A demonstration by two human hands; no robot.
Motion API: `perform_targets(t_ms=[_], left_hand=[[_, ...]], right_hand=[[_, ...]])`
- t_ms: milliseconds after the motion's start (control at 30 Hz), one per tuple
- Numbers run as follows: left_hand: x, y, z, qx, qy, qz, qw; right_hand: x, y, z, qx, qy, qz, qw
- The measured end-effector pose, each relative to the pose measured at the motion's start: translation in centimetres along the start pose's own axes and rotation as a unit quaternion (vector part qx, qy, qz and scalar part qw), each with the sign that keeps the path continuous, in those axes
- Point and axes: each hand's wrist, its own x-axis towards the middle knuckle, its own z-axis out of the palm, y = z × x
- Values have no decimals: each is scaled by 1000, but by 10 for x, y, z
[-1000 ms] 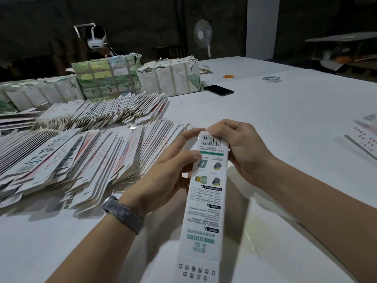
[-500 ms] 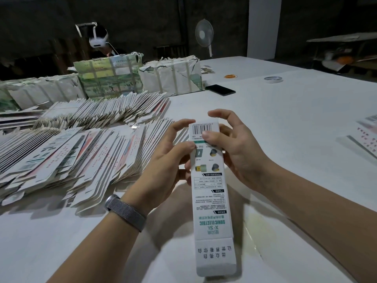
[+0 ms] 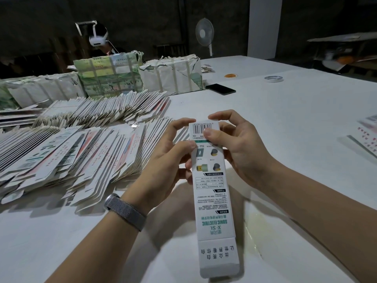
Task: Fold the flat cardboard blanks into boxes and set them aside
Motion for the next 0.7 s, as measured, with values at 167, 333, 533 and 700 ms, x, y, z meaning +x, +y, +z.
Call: perform_targets(t_ms=[167,333,533,700], left_hand=[[1,-1,1,7,0,4,1000],[0,2,2,4,4,16,1000],[-1,2,3,6,3,13,1000],[1,-1,3,21,25,21,999]], right_hand=[[1,1,-2,1,0,6,1000],[0,3,-1,18,-18,2,1000],[2,2,-1,19,-15,1,1000],[3,7,0,-12,4,-6,1000]])
